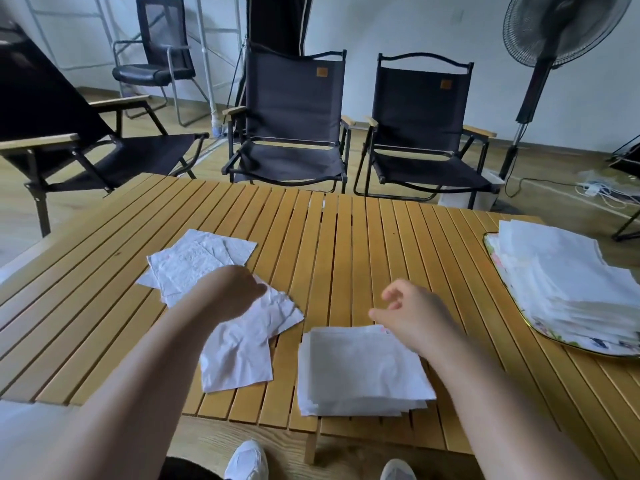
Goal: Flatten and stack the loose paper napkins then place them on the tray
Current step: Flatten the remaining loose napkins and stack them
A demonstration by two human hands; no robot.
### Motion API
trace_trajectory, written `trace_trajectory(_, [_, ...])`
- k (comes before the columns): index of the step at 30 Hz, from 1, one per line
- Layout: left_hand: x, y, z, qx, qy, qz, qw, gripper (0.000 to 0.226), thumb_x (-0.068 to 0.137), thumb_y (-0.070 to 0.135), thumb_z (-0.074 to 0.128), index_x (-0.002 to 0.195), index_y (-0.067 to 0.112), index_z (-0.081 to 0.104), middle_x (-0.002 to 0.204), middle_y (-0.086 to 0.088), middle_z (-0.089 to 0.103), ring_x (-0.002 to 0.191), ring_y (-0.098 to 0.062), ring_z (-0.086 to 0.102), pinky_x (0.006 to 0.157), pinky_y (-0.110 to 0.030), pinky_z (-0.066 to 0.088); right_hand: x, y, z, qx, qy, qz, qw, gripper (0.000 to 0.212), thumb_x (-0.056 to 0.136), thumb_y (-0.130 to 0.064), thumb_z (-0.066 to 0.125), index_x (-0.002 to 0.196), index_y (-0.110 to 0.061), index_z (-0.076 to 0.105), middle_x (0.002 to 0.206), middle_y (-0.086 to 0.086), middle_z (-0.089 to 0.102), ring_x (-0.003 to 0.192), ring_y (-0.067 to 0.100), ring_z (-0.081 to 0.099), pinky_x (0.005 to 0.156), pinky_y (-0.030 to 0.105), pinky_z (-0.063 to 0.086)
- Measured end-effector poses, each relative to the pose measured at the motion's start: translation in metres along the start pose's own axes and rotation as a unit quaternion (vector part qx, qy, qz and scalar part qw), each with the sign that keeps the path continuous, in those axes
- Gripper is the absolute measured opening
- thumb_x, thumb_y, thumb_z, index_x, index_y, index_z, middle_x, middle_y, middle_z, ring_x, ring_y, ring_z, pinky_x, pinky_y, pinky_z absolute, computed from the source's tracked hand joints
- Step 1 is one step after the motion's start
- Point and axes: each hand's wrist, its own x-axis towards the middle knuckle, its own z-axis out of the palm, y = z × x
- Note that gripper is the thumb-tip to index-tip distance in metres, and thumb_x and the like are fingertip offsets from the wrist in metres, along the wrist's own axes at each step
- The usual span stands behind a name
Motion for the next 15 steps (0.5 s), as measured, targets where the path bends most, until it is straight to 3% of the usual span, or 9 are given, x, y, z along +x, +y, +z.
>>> trace_trajectory(3, [0.003, -0.025, -0.002, 0.007, 0.032, -0.044, 0.998, 0.039, 0.095, 0.031, 0.061, 0.129, 0.011, 0.059, 0.119, -0.012, 0.064, 0.11, -0.029, 0.06, 0.092, -0.038, 0.049, 0.0, -0.03, 0.03, 0.032, -0.024, -0.043, 0.998, 0.034, 0.091, -0.037, 0.068, 0.121, -0.024, 0.058, 0.109, -0.005, 0.062, 0.096, 0.016, 0.061, 0.079, 0.031, 0.053])
trace_trajectory(7, [0.007, -0.039, 0.008, 0.03, -0.001, -0.074, 0.997, 0.034, 0.09, 0.032, 0.069, 0.115, 0.01, 0.066, 0.104, -0.01, 0.067, 0.095, -0.026, 0.063, 0.086, -0.037, 0.054, 0.004, -0.061, 0.071, 0.002, -0.054, -0.069, 0.996, 0.039, 0.091, -0.038, 0.067, 0.126, -0.023, 0.058, 0.112, -0.002, 0.063, 0.098, 0.021, 0.061, 0.085, 0.035, 0.055])
trace_trajectory(11, [0.011, -0.041, 0.006, 0.019, 0.039, -0.039, 0.998, 0.017, 0.09, 0.023, 0.066, 0.104, 0.015, 0.071, 0.092, -0.004, 0.068, 0.085, -0.022, 0.063, 0.075, -0.035, 0.056, 0.009, -0.082, 0.086, 0.004, -0.019, -0.082, 0.996, 0.037, 0.094, -0.033, 0.064, 0.129, -0.025, 0.054, 0.117, -0.004, 0.062, 0.102, 0.023, 0.059, 0.09, 0.037, 0.052])
trace_trajectory(15, [0.005, -0.031, -0.004, -0.017, 0.108, 0.045, 0.993, 0.013, 0.093, 0.02, 0.066, 0.103, 0.02, 0.074, 0.103, 0.001, 0.072, 0.091, -0.018, 0.063, 0.075, -0.031, 0.051, 0.013, -0.08, 0.083, 0.04, 0.001, -0.101, 0.994, 0.052, 0.095, -0.027, 0.065, 0.143, -0.027, 0.045, 0.133, -0.005, 0.057, 0.112, 0.02, 0.057, 0.08, 0.028, 0.045])
